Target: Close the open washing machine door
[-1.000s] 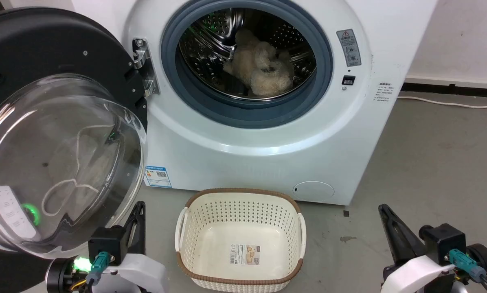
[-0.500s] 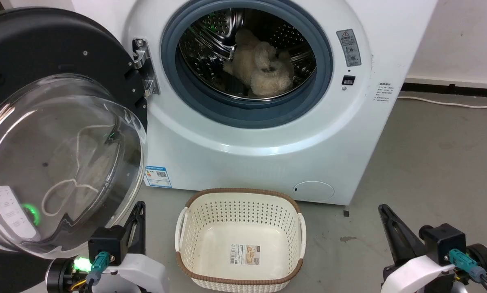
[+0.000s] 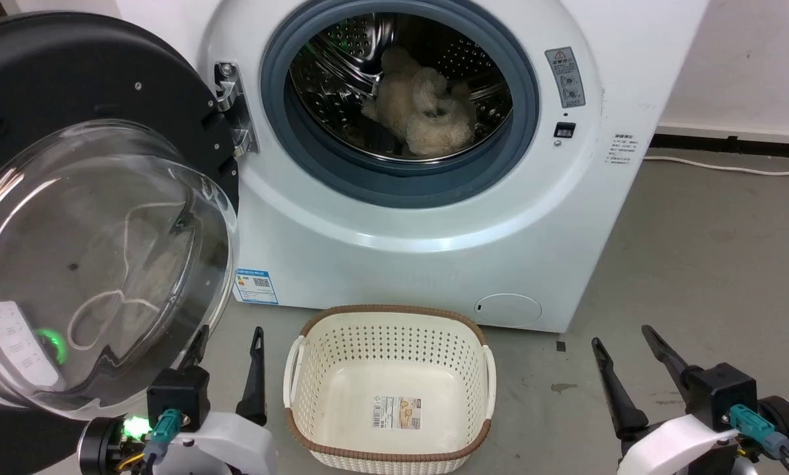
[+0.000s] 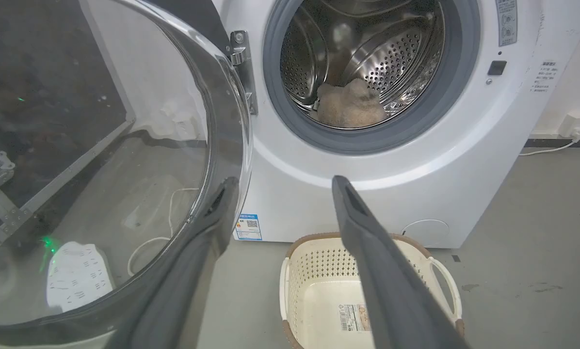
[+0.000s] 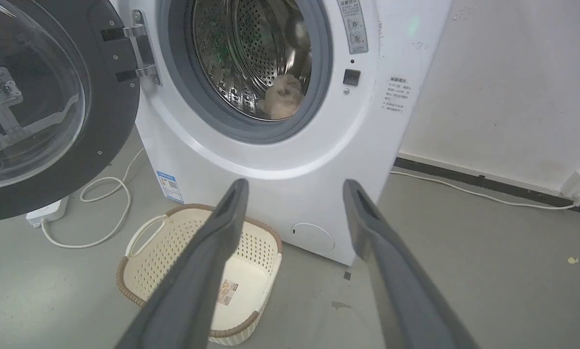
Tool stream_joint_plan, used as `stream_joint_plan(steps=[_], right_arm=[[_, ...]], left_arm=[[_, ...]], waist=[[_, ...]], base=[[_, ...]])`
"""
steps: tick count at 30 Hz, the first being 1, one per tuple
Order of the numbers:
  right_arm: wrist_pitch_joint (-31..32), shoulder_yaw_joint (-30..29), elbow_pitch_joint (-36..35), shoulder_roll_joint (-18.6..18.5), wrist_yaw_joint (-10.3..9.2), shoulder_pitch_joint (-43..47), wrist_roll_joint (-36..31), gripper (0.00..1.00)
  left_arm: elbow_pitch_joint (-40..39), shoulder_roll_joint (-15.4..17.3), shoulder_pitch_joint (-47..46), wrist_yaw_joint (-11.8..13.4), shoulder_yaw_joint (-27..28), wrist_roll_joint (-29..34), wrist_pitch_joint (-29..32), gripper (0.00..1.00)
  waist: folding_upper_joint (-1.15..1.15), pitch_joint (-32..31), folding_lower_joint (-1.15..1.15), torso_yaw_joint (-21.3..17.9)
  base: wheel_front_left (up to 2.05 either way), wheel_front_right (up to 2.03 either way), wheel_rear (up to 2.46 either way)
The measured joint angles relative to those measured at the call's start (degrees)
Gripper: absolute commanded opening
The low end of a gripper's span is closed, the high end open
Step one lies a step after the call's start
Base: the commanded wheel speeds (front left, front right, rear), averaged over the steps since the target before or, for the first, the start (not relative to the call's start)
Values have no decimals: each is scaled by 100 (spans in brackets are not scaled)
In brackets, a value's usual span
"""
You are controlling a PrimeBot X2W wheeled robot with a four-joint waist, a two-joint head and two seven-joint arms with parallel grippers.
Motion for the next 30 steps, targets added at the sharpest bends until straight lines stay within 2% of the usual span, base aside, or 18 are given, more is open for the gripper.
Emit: stream_joint_plan(steps=[9, 20, 30], right_arm=[[-149, 7, 12, -2, 0, 12, 41, 100], [-291, 115, 56, -2, 0, 55, 42, 100], [-420, 582, 279, -123, 0, -115, 205, 100]], left_arm=[[-5, 25, 0, 8, -126, 7, -142, 100], [-31, 143, 10, 62, -257, 14, -287, 100], [-279, 180, 158, 338, -269, 14, -436, 100]], waist=[[0, -28, 0, 170], [0, -83, 0, 608], [0, -15, 0, 980]], base=[[0, 0, 0], [0, 0, 0], [-10, -10, -10]])
